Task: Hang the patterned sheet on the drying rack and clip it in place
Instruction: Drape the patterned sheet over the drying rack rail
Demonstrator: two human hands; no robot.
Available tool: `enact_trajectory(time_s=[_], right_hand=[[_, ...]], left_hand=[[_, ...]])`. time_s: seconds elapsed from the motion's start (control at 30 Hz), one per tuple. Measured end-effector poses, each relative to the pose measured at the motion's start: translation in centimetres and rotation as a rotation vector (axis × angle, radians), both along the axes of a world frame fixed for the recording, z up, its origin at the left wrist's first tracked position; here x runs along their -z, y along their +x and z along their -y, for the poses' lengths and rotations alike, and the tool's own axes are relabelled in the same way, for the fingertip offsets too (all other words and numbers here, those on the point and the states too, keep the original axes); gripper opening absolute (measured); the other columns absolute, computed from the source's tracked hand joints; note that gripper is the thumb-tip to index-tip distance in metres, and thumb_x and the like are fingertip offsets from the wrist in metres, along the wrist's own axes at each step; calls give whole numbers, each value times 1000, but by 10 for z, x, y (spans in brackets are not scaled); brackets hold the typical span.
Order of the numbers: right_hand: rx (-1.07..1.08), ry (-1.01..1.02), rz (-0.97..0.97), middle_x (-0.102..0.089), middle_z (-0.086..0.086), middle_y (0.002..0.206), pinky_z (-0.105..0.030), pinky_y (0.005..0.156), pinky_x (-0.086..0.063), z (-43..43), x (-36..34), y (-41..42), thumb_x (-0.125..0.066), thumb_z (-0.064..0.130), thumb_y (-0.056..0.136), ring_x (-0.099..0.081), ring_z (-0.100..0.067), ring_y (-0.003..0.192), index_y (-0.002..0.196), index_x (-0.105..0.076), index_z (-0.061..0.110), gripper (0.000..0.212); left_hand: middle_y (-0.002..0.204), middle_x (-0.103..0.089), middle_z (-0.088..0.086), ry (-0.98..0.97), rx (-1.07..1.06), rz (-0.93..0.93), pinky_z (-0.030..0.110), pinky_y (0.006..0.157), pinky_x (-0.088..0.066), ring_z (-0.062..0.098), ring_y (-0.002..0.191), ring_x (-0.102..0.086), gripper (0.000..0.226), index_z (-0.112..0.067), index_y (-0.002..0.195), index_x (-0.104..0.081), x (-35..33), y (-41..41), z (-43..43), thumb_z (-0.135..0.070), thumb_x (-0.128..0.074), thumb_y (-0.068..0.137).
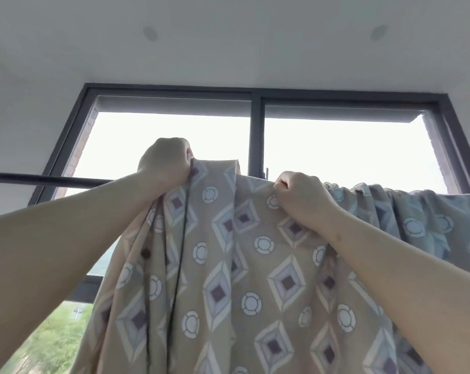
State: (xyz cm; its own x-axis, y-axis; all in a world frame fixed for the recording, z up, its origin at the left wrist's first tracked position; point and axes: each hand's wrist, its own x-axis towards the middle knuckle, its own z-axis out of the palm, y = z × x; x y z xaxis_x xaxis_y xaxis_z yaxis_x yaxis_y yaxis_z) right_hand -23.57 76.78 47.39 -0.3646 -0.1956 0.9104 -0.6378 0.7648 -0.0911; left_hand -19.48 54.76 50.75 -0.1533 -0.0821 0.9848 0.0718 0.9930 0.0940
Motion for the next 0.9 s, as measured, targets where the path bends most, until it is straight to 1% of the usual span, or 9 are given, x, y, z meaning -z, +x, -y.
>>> enact_trajectory(time_s=[0.1, 0.23, 0.33, 0.4, 0.5, 0.6, 0.7, 0.8, 0.9], right_hand=[[13, 8, -36, -60, -4, 75, -32, 65, -41, 1, -2, -7, -37, 19, 94, -53, -22, 73, 77, -53, 14, 25], [63, -44, -23, -57, -2, 74, -31, 66, -36, -5, -5, -15, -36, 16, 96, -51, -24, 77, 68, -46, 19, 30], [80, -93, -8, -61, -3, 82, -30, 69, -36, -1, -3, -15, -36, 14, 92, -54, -27, 88, 79, -53, 17, 22], [50, -74, -3, -62, -1, 87, -32, 74, -36, 7, 1, -11, -37, 19, 92, -52, -25, 96, 91, -57, 19, 19], [7, 15, -16, -66, 5, 97, -32, 79, -30, 23, 7, -6, -40, 30, 96, -48, -19, 108, 107, -59, 25, 23], [-18, -37, -71, -69, 5, 98, -32, 75, -28, 32, 8, -8, -43, 30, 97, -50, -19, 110, 100, -60, 24, 18], [52, -54, -162, -67, 4, 87, -37, 82, -24, 37, 9, -7, -42, 28, 97, -52, -21, 102, 88, -56, 23, 17], [108, -38, -209, -64, 0, 83, -40, 85, -27, 38, 12, -5, -37, 23, 97, -50, -24, 102, 88, -53, 18, 18], [136, -41, -226, -63, 1, 84, -39, 83, -27, 38, 11, -5, -36, 19, 97, -49, -23, 98, 88, -49, 19, 15]], left_hand=[[96, -66, 16, 114, -41, 13, 34, 71, -44, 32, 87, -58, 15, -6, 83, -60, -4, -2, 16, -5, -46, 87], [99, -65, 16, 261, -218, 248, 40, 85, -48, 33, 91, -58, 12, -6, 83, -63, 8, 0, 45, -7, -51, 82], [112, -61, 0, 163, -270, 309, 42, 98, -36, 28, 109, -53, 18, -21, 98, -62, 12, 5, 45, -14, -50, 86], [122, -59, -3, 33, -73, 353, 37, 100, -35, 23, 118, -50, 24, -23, 115, -60, 13, 8, 33, -22, -49, 94], [114, -66, 5, -36, 109, 459, 31, 91, -43, 23, 108, -58, 32, -12, 112, -66, 21, 14, 24, -34, -50, 95], [107, -69, 3, -13, 120, 347, 27, 85, -44, 19, 98, -60, 25, -11, 105, -71, 25, 15, 31, -25, -53, 94], [109, -68, 5, -77, 24, 287, 27, 81, -42, 21, 100, -59, 27, -11, 108, -68, 31, 13, 31, -10, -45, 95], [105, -66, 7, -110, -117, 252, 23, 57, -32, 26, 96, -58, 26, -9, 107, -63, 36, 11, 30, -11, -40, 96], [100, -64, 6, -122, -219, 178, 22, 53, -28, 25, 88, -56, 25, -12, 100, -61, 34, 9, 26, -3, -39, 91]])
